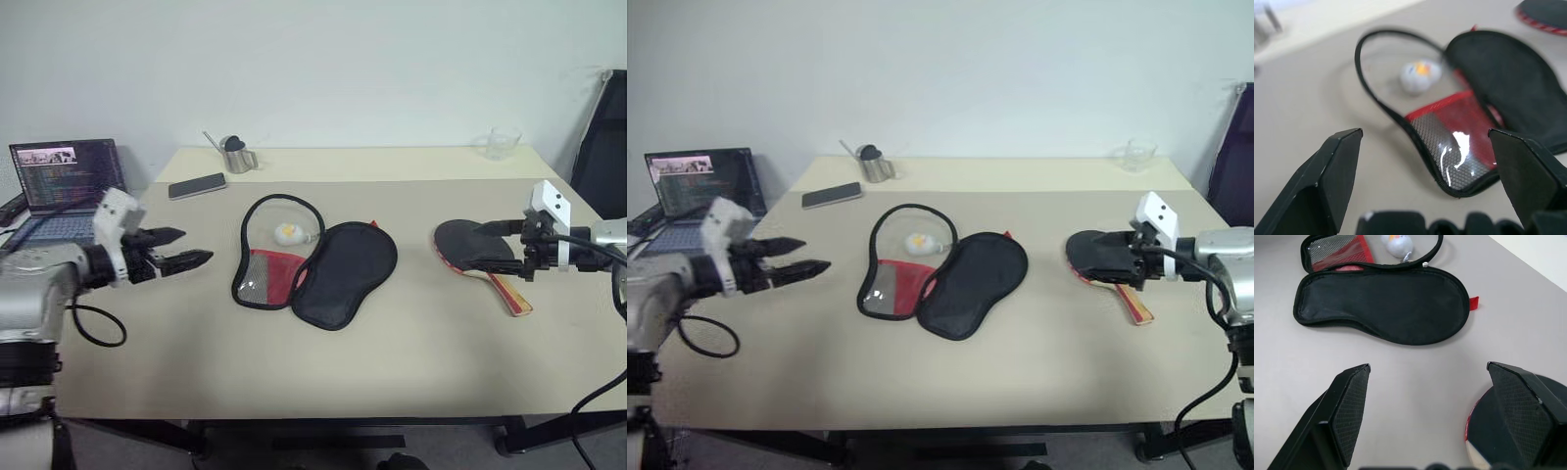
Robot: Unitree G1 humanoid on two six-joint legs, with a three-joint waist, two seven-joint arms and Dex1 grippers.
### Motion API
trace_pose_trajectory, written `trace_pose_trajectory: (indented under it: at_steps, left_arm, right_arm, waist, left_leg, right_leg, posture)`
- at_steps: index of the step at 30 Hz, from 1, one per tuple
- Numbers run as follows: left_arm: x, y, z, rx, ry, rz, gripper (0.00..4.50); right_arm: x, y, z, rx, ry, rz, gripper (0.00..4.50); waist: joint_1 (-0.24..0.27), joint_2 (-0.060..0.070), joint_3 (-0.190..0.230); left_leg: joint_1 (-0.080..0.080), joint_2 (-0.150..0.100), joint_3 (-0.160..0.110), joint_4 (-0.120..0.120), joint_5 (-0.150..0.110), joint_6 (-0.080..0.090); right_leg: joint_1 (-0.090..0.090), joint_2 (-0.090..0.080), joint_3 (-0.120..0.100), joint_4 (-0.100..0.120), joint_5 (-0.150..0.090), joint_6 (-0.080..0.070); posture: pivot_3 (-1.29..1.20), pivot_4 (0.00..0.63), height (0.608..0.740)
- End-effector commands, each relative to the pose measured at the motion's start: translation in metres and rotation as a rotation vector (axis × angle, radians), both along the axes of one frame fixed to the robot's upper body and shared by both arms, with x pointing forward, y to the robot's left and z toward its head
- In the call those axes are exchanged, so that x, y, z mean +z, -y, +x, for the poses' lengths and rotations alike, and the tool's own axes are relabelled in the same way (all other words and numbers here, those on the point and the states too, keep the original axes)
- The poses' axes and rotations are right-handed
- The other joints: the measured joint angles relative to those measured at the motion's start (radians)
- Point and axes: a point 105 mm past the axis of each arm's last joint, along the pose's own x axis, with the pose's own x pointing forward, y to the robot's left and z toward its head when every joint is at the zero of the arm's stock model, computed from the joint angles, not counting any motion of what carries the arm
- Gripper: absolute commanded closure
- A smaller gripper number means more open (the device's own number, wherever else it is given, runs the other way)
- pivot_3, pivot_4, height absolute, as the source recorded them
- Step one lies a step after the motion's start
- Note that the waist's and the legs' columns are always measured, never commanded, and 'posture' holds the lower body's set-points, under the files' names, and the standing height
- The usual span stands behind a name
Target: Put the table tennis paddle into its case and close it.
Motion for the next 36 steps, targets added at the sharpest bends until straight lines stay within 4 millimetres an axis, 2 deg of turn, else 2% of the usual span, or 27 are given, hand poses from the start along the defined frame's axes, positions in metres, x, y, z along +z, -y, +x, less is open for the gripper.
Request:
trace_pose_trajectory:
  at_steps: [1,5,10,17,21,31,36]
  left_arm:
    - [-0.020,-0.002,0.024,0.146,-0.081,-0.004,0.00]
    - [-0.041,0.025,0.046,0.150,-0.146,-0.061,0.00]
    - [-0.055,0.052,0.055,0.101,-0.185,-0.129,0.00]
    - [-0.075,0.062,0.053,0.109,-0.248,-0.119,0.00]
    - [-0.071,0.063,0.052,0.110,-0.231,-0.138,0.92]
    - [-0.056,0.072,0.047,0.152,-0.173,-0.230,4.49]
    - [-0.038,0.068,0.050,0.260,-0.117,-0.362,4.49]
  right_arm:
    - [0.019,0.007,-0.006,-0.020,0.058,0.005,0.31]
    - [0.017,0.009,-0.008,-0.036,0.048,0.001,0.31]
    - [0.020,0.009,-0.008,-0.045,0.055,0.006,0.31]
    - [0.022,0.012,-0.010,-0.057,0.061,0.004,0.31]
    - [0.022,0.011,-0.010,-0.058,0.061,0.005,0.28]
    - [0.022,0.008,-0.007,-0.051,0.067,0.008,0.28]
    - [0.022,0.008,-0.008,-0.049,0.066,0.008,0.28]
  waist:
    - [0.001,-0.001,0.000]
    - [0.003,-0.004,0.000]
    - [-0.003,-0.005,0.000]
    - [-0.002,-0.005,0.000]
    - [-0.002,-0.005,0.000]
    - [0.002,-0.005,0.000]
    - [0.002,-0.005,0.000]
  left_leg:
    - [0.000,0.000,0.000,0.000,0.000,0.000]
    - [-0.001,0.000,0.000,0.001,0.000,0.000]
    - [-0.001,0.000,0.000,0.002,0.000,0.000]
    - [-0.001,0.000,0.000,0.002,0.000,0.000]
    - [-0.001,0.000,0.000,0.002,0.000,0.000]
    - [-0.001,0.000,0.000,0.002,0.000,0.000]
    - [-0.001,0.000,-0.001,0.002,0.000,-0.001]
  right_leg:
    - [0.000,0.000,0.000,0.000,0.000,0.000]
    - [0.000,0.000,0.000,0.001,0.000,0.000]
    - [0.000,0.000,0.000,0.001,0.000,0.000]
    - [-0.001,-0.001,0.000,0.001,0.000,0.000]
    - [0.000,-0.001,0.000,0.001,0.000,0.000]
    - [-0.001,-0.001,0.000,0.001,0.000,0.000]
    - [-0.001,-0.001,0.000,0.001,0.000,0.000]
  posture:
    - [0.00,0.150,0.740]
    - [0.00,0.150,0.740]
    - [0.00,0.150,0.740]
    - [0.00,0.150,0.740]
    - [0.00,0.150,0.740]
    - [0.00,0.150,0.740]
    - [0.00,0.150,0.740]
